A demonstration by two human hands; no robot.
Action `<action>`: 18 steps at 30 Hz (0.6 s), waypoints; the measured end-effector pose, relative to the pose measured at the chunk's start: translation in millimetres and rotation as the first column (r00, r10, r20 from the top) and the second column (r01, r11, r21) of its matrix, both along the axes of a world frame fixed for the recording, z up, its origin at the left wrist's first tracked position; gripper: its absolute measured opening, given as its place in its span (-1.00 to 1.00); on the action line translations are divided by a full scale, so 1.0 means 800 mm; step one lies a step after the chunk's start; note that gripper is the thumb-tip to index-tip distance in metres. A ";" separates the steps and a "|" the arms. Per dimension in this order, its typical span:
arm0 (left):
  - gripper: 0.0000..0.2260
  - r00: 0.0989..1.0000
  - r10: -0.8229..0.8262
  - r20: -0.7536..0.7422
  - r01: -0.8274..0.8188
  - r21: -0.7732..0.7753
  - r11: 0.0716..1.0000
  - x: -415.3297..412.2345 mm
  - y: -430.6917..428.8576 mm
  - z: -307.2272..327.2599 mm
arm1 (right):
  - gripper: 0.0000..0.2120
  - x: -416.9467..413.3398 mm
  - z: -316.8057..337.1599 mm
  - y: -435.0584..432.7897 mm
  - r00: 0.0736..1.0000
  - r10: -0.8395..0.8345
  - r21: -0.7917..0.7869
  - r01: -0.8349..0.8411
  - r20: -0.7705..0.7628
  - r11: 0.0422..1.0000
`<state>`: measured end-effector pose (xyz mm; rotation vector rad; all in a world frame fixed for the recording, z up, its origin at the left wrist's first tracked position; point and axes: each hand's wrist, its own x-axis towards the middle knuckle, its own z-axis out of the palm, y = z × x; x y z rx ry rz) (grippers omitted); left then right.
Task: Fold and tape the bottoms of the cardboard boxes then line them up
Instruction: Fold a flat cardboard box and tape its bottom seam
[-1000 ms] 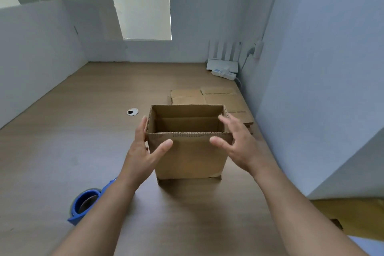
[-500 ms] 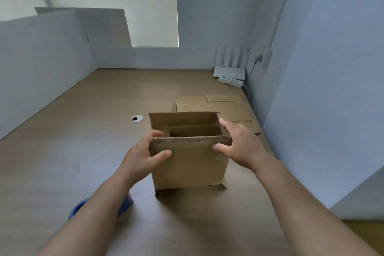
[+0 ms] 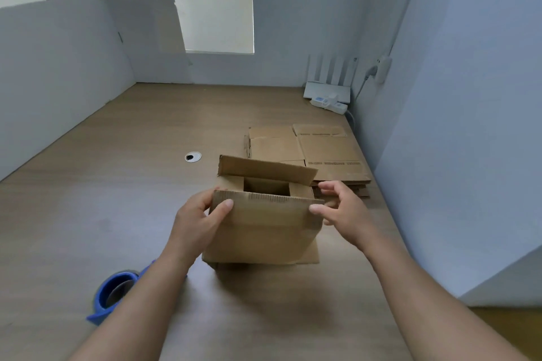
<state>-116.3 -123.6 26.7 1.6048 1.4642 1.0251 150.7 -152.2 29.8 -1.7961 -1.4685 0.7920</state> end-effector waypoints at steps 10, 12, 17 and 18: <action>-0.63 0.997 0.059 0.058 -0.041 -0.275 0.961 0.004 0.003 -0.038 | -0.20 -0.012 -0.036 0.014 0.995 -0.099 -0.057 0.099 0.001 0.993; -0.70 0.995 0.030 0.097 -0.001 -0.283 0.959 0.012 0.005 -0.040 | -0.09 -0.002 -0.029 0.018 0.995 -0.068 -0.035 0.070 0.070 0.997; -0.55 0.999 -0.013 0.050 0.027 -0.280 0.960 0.032 0.012 -0.038 | -0.37 0.019 -0.013 0.028 0.980 0.008 -0.046 0.001 0.198 0.999; -0.48 0.999 -0.017 0.042 0.028 -0.278 0.960 0.032 0.013 -0.037 | -0.53 0.020 -0.012 0.028 0.964 0.035 -0.039 -0.025 0.264 0.999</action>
